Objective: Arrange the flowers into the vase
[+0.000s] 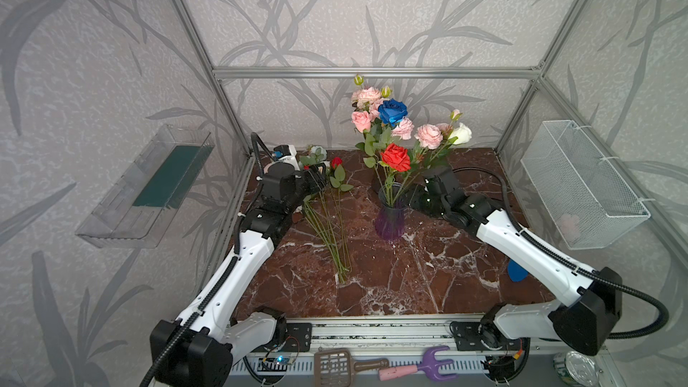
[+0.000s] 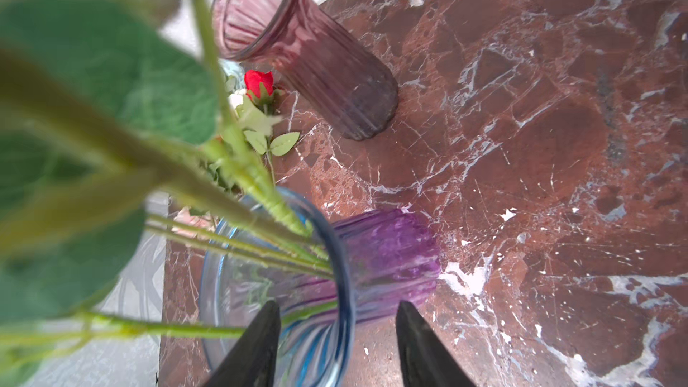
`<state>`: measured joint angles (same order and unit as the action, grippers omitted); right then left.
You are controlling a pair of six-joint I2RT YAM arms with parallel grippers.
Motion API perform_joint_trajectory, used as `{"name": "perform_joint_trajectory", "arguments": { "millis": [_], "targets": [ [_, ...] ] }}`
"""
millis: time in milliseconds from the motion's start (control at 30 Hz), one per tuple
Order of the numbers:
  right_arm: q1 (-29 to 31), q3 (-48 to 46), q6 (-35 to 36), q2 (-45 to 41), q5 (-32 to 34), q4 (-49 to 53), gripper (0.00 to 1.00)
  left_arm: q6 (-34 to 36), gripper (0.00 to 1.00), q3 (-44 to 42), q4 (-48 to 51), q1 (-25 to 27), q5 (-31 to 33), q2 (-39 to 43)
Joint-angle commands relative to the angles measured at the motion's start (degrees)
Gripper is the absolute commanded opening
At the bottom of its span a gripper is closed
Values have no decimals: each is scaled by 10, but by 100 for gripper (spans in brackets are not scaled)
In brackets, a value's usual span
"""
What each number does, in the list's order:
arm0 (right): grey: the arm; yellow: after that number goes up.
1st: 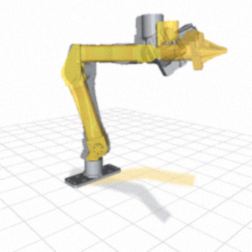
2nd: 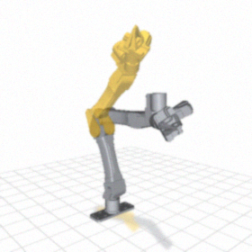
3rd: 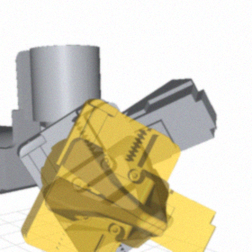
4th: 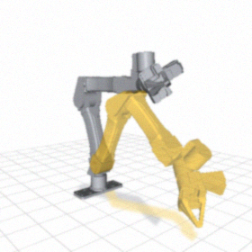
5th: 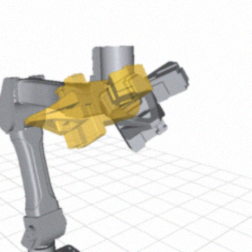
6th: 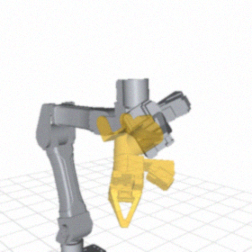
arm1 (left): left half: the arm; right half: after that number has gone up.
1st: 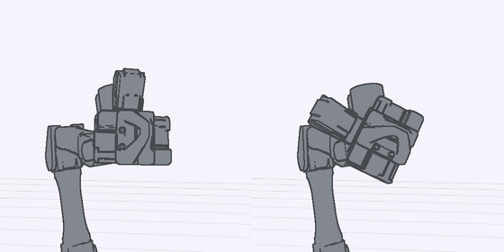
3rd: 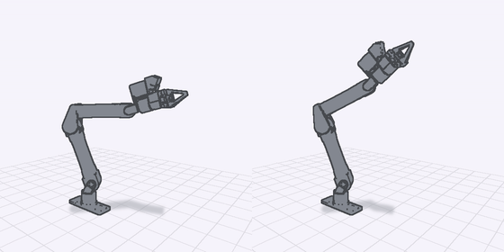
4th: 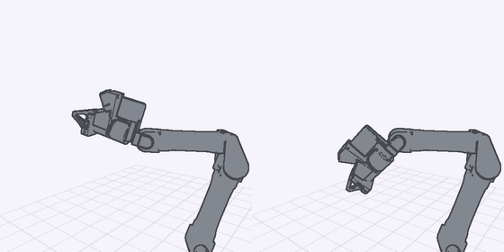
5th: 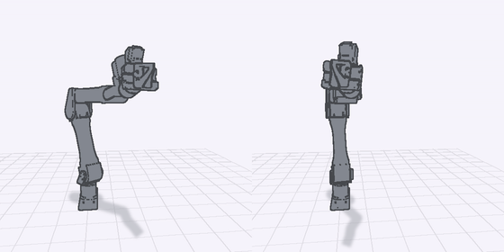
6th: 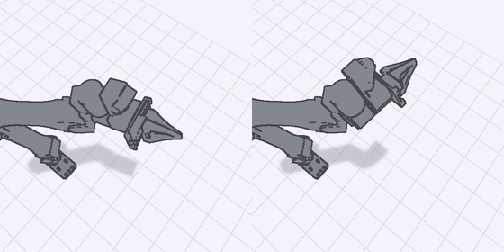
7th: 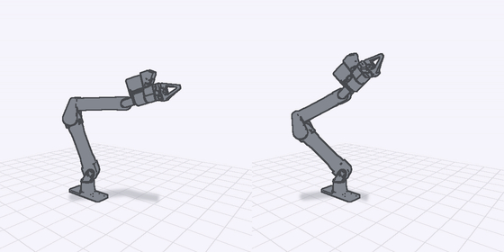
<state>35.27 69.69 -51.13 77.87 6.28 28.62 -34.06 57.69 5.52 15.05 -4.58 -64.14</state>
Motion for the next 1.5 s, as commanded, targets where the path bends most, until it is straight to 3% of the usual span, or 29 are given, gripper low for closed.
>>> {"name": "perform_joint_trajectory", "arguments": {
  "millis": [0, 300, 567, 900, 1100, 1467],
  "targets": [
    [-9, 26, 27, 14, -5, 14, 48, 7, 64, -6, -10, -2, 1, 0],
    [-22, 81, 89, 74, -32, 50, 35, 8, 64, -6, -10, -3, 2, 1],
    [-23, 84, 100, 85, -43, 54, 24, 6, 64, -5, -11, -6, -1, -1],
    [-34, 81, 104, 69, -35, 48, 1, 4, 64, -8, -15, -8, -3, -5],
    [-65, 71, 107, 41, -22, 36, 0, 3, 64, -9, -16, -11, -4, -8],
    [-179, 61, 132, 17, -29, 14, 0, 0, 64, -10, -19, -15, -8, -11]
  ]
}}
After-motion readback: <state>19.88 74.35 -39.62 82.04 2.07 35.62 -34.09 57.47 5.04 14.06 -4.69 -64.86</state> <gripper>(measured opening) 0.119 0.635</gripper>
